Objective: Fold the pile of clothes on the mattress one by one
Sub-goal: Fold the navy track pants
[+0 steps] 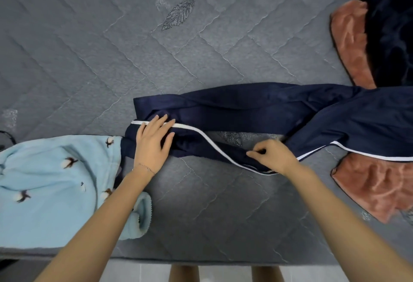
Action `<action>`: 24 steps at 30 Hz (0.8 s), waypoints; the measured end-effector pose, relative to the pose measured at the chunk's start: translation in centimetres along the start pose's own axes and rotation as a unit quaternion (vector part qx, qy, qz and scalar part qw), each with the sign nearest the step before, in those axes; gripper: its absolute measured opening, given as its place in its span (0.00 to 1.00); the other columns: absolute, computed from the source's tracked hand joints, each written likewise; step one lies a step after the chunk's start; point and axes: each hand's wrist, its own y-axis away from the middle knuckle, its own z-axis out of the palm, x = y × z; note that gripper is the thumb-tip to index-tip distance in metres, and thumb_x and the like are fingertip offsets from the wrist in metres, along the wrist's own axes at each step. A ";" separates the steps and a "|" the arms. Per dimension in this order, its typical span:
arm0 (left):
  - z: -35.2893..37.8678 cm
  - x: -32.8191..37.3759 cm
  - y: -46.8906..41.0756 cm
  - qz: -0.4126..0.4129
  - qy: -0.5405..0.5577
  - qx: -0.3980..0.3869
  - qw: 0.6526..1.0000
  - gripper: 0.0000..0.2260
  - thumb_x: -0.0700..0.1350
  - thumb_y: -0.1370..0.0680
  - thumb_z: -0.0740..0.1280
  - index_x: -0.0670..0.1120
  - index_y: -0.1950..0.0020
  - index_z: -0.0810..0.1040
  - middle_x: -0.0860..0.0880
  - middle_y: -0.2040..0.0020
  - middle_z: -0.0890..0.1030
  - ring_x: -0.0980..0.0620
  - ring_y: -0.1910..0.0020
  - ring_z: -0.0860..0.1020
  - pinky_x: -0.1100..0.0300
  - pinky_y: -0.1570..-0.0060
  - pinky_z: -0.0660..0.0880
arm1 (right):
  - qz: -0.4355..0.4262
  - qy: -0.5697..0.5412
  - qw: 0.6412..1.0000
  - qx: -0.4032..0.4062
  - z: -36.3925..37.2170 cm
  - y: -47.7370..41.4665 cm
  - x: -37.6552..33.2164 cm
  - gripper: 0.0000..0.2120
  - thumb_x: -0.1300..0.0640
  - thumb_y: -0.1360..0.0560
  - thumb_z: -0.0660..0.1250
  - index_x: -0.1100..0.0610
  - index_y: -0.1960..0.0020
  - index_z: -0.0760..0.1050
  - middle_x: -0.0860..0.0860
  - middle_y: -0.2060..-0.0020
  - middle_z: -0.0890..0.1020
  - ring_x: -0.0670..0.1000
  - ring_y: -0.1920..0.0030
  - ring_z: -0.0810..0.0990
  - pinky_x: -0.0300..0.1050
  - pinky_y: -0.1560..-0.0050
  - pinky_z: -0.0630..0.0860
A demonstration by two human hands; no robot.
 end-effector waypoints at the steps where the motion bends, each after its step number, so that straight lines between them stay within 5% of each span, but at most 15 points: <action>1: 0.2 0.2 0.1 -0.008 -0.003 -0.015 1.000 0.15 0.43 0.20 0.64 0.46 0.33 0.76 0.46 0.31 0.73 0.44 0.28 0.67 0.46 0.28 0.55 | 0.021 0.020 0.999 -0.021 0.0 0.1 0.2 0.20 0.45 0.24 0.67 0.51 0.72 0.73 0.49 0.74 0.76 0.49 0.68 0.73 0.45 0.63 0.69; 5: 0.2 1.0 -0.3 -0.038 0.001 -0.035 0.999 0.12 0.45 0.21 0.66 0.45 0.39 0.80 0.46 0.54 0.84 0.43 0.51 0.80 0.47 0.39 0.70 | 0.028 0.025 0.999 0.040 -0.6 -0.3 -0.8 0.21 0.41 0.23 0.64 0.54 0.66 0.78 0.49 0.70 0.77 0.50 0.65 0.75 0.45 0.65 0.68; 8: 0.0 1.9 -0.3 -0.089 0.000 -0.151 0.985 0.08 0.50 0.20 0.63 0.51 0.49 0.81 0.53 0.66 0.82 0.49 0.64 0.80 0.55 0.58 0.77 | -0.017 0.014 0.990 0.142 -1.4 -1.7 -1.8 0.14 0.49 0.23 0.67 0.57 0.44 0.82 0.52 0.49 0.82 0.54 0.47 0.78 0.49 0.48 0.74; 11: 0.5 2.8 0.6 -0.140 0.148 -0.228 0.952 0.04 0.48 0.20 0.64 0.55 0.54 0.78 0.54 0.68 0.82 0.52 0.77 0.78 0.60 0.64 0.77 | -0.024 0.031 0.986 0.164 -1.7 -3.1 -2.2 0.20 0.53 0.23 0.68 0.58 0.33 0.74 0.55 0.37 0.76 0.56 0.37 0.73 0.51 0.38 0.70; 13: 0.6 2.8 0.3 -0.140 0.183 -0.162 0.960 0.03 0.46 0.21 0.66 0.54 0.52 0.79 0.55 0.66 0.83 0.53 0.74 0.79 0.58 0.59 0.78 | -0.021 0.039 0.984 0.175 -1.7 -3.9 -2.1 0.24 0.53 0.23 0.68 0.58 0.30 0.71 0.55 0.33 0.73 0.56 0.33 0.69 0.51 0.34 0.67; 18: 0.2 1.1 -3.6 -0.074 0.093 0.004 0.993 0.10 0.43 0.21 0.66 0.44 0.41 0.80 0.48 0.46 0.82 0.49 0.48 0.80 0.51 0.46 0.77 | 0.001 0.059 0.981 0.183 -1.8 -5.3 -1.3 0.29 0.53 0.24 0.69 0.57 0.26 0.64 0.57 0.26 0.65 0.57 0.25 0.58 0.50 0.26 0.56; 24: 0.3 -2.7 -7.8 -0.073 -0.043 0.032 0.996 0.17 0.42 0.21 0.66 0.44 0.33 0.74 0.40 0.40 0.74 0.39 0.43 0.72 0.45 0.42 0.66 | -0.016 0.075 0.975 0.209 -2.7 -7.8 0.0 0.25 0.57 0.24 0.69 0.57 0.28 0.69 0.58 0.26 0.65 0.60 0.24 0.57 0.54 0.24 0.53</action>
